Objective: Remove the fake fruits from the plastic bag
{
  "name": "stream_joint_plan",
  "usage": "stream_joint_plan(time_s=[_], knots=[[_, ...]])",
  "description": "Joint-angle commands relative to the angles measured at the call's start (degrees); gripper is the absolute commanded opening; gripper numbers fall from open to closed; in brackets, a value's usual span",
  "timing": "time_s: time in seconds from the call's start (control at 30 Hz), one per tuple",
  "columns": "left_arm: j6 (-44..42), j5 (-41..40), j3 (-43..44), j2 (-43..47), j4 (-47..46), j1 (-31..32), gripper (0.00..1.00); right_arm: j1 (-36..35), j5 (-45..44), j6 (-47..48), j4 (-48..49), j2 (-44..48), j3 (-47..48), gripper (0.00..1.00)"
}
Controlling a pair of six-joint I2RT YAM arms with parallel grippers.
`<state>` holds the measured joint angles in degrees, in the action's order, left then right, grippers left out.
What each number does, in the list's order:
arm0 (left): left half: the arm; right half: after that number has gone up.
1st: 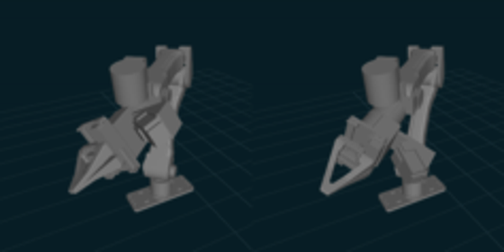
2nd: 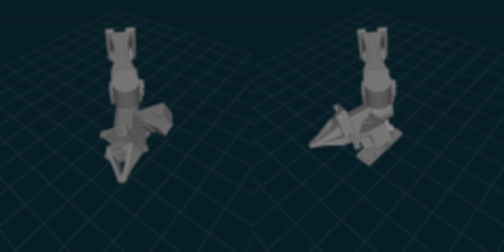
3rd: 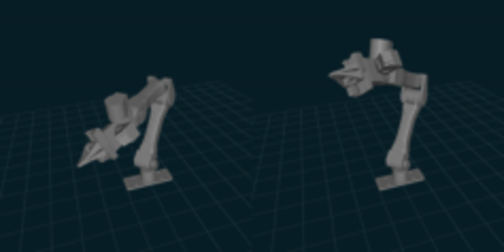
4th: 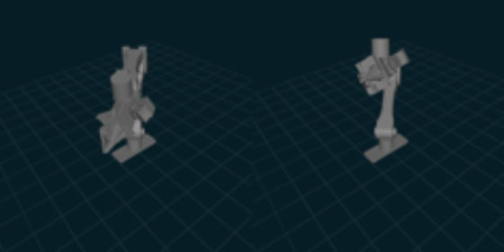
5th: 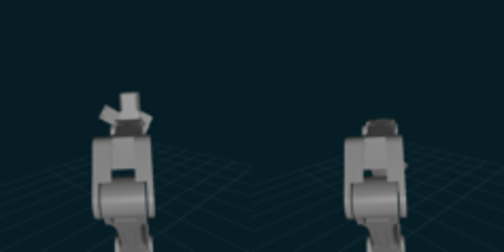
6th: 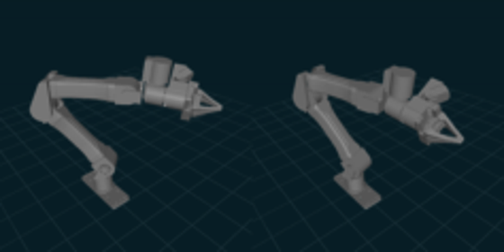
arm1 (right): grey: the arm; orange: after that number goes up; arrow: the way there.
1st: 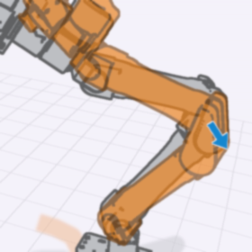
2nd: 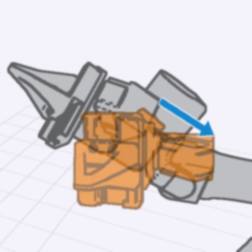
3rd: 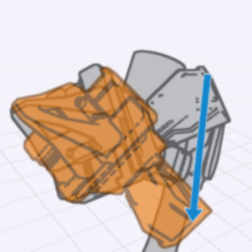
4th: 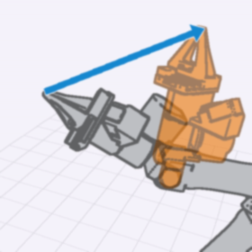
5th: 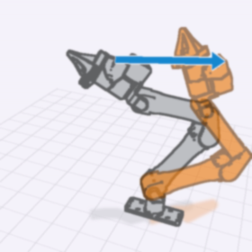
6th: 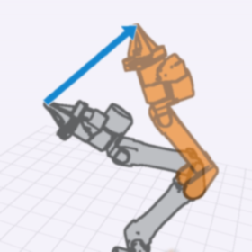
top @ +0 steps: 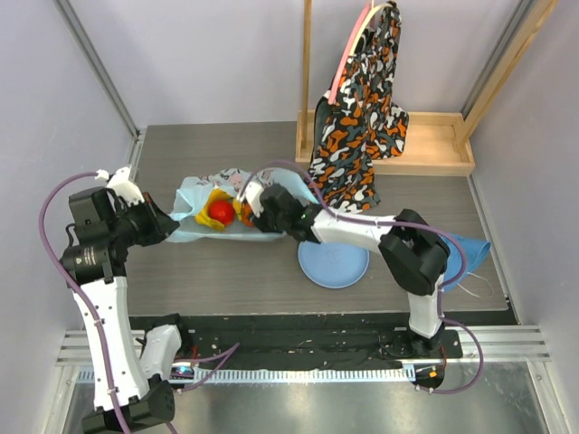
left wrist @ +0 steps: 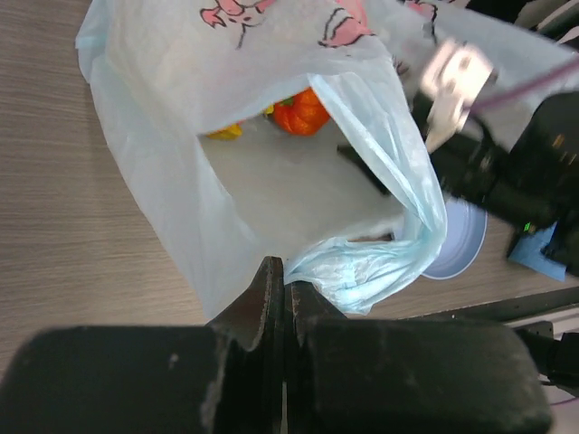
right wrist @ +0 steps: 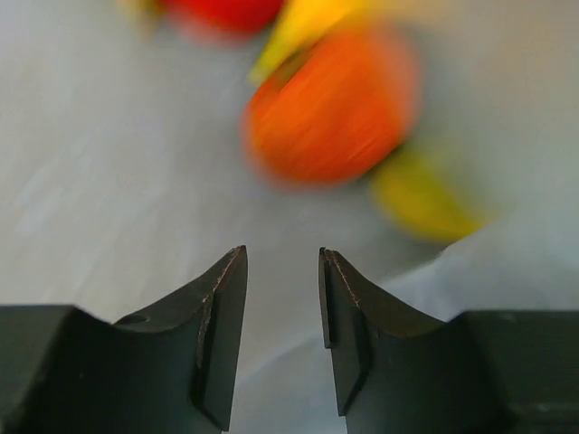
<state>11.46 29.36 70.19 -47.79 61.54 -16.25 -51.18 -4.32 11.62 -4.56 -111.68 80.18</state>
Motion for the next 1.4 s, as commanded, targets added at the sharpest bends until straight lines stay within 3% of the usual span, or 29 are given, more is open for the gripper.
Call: stream_joint_plan(time_s=[0.0,0.2,0.4,0.47,0.5,0.63,0.83,1.0,1.07,1.27,1.37], knots=[[0.22,2.8,1.17,-1.08,-1.33,-0.36,0.0,-3.84,5.61,-1.42,-3.26,6.82,-8.89,0.45],[3.56,4.3,-0.4,1.2,-0.11,-0.45,0.0,-4.1,4.68,2.35,-8.09,10.69,-7.07,0.46],[5.06,5.7,-4.79,8.22,0.26,-0.8,0.0,-4.02,6.42,0.52,-16.09,5.61,7.69,0.47],[5.32,7.19,-7.34,8.85,-0.71,-0.8,0.0,-4.11,5.29,-1.85,-16.54,1.74,11.83,0.54],[4.71,8.68,-7.79,8.77,-1.15,-0.8,0.0,-3.93,5.2,-3.78,-16.54,0.42,13.06,0.64],[1.81,11.77,-8.93,6.58,-1.42,-0.89,0.0,-3.93,2.14,-8.09,-16.36,-3.63,18.41,0.85],[-0.03,10.98,-9.29,6.57,-0.11,-1.41,0.0,-2.17,-1.82,-16.25,-15.92,-7.94,20.72,0.83],[-0.39,11.06,-9.46,5.69,0.16,-1.59,0.0,-1.82,-3.33,-17.85,-15.48,-10.4,20.62,0.82],[0.31,11.06,-9.72,5.43,-0.37,-1.5,0.0,-1.73,-3.51,-18.91,-15.39,-12.32,21.15,0.79],[-0.21,10.36,-9.37,6.13,0.25,-1.5,0.0,-1.65,-0.61,-15.76,-14.87,-13.92,23.53,0.31],[0.92,10.45,-9.55,6.57,-0.89,-1.59,0.0,-1.64,0.88,-13.13,-16.53,-9.27,23.09,0.23]])
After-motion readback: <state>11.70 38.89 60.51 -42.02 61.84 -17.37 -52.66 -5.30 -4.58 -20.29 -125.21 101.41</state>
